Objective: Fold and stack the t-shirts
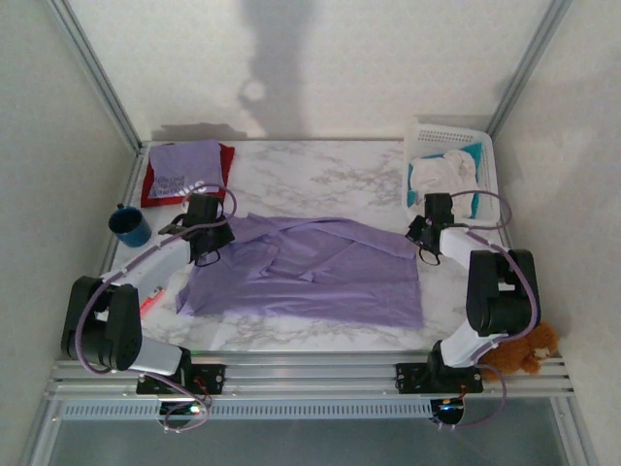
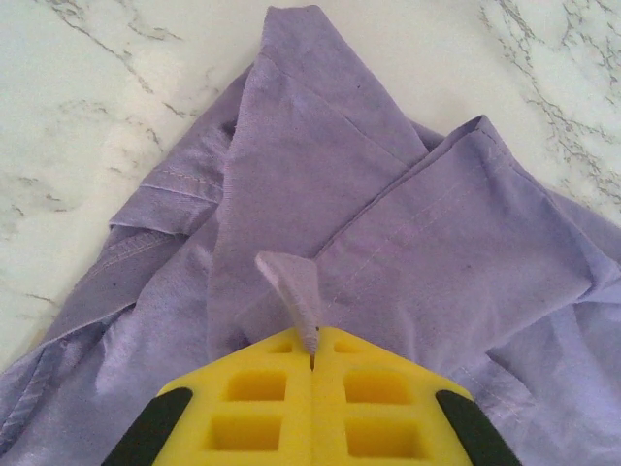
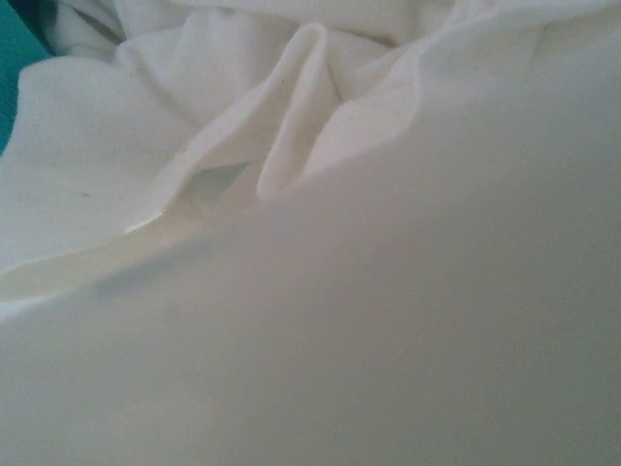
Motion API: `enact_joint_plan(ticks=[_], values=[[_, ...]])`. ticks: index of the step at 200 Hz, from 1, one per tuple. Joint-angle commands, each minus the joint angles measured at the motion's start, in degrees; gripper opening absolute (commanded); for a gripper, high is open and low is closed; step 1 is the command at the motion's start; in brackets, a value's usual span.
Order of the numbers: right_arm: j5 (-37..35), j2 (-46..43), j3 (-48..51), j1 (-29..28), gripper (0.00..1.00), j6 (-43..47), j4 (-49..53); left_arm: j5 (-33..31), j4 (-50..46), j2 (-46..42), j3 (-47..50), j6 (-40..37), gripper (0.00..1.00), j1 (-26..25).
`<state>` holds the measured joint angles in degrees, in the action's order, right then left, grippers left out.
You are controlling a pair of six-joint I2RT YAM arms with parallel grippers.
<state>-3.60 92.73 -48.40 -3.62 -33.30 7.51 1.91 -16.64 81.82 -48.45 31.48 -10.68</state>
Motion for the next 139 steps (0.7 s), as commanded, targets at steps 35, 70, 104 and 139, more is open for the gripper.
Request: enact_joint_plan(ticks=[35,70,104,139], values=[[-0.06,2.0,1.43,0.2,0.17,-2.29,4.98,-0.46,-1.62,-1.04,-1.36,-0.55,0.0,0.31],[-1.06,1.49,2.34,-0.42,0.17,-2.9,5.1,-0.46,-1.69,-1.33,-1.39,-0.55,0.0,0.36],[-0.38,-0.67,5.33,-1.15,0.17,-3.13,0.03,-0.42,-1.88,-1.42,-1.39,-0.51,0.0,0.33],[0.13,-4.67,7.02,-1.28,0.2,-4.58,-2.52,-0.43,-1.98,-1.49,-1.38,-0.68,0.0,0.39]])
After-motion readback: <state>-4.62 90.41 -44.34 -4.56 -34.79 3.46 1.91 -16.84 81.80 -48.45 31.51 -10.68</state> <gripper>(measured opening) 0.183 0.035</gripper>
